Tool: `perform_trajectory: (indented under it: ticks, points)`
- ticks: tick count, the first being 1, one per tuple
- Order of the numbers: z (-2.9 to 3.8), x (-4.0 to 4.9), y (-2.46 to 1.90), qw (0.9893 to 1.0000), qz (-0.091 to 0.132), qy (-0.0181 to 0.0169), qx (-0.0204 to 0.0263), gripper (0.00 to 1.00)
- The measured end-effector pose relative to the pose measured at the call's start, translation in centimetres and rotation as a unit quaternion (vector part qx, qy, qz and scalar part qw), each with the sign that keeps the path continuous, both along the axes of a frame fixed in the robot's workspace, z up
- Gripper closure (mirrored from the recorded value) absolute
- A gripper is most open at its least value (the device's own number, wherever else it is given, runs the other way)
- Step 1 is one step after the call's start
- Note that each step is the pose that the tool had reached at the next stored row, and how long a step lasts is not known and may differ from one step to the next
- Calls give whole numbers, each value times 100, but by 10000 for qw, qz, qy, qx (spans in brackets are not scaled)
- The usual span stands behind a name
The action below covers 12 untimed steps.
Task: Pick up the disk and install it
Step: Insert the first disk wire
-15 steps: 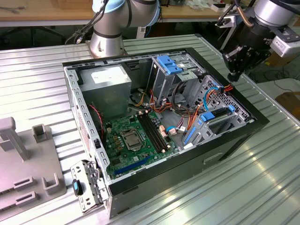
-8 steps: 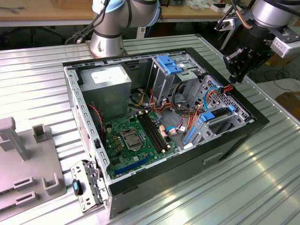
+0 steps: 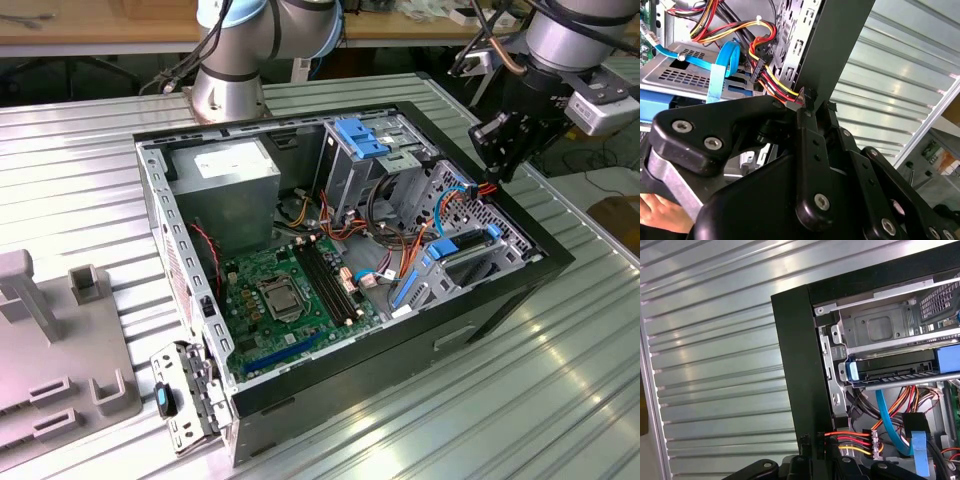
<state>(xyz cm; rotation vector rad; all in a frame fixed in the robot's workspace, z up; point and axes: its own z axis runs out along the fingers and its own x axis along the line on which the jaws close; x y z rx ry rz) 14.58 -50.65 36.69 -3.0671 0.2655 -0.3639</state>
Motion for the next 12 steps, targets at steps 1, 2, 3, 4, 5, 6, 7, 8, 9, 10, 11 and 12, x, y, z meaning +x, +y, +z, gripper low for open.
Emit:
perform_trajectory:
  ticks: [1, 2, 3, 4, 5, 6, 7, 8, 9, 10, 11, 12]
  points:
    - [-1, 0, -1, 10000, 0, 0, 1, 75]
    - [-3, 0, -4, 10000, 0, 0, 2, 75]
    - [-5, 0, -9, 10000, 0, 0, 1, 75]
    - [-14, 0, -17, 10000, -1, 0, 1, 75]
    - [-20, -1, -27, 10000, -11, 0, 0, 75]
    - [-20, -2, -27, 10000, -16, 0, 0, 75]
    - [-21, -2, -28, 10000, -20, 0, 0, 75]
    - [-21, -2, -28, 10000, -29, 0, 0, 75]
    - [-22, -4, -28, 10000, -34, 0, 1, 75]
    - [-24, -9, -28, 10000, -50, 0, 1, 75]
    - [-26, -18, -28, 10000, -83, 0, 1, 75]
    - [-29, -21, -28, 9999, -104, 0, 1, 75]
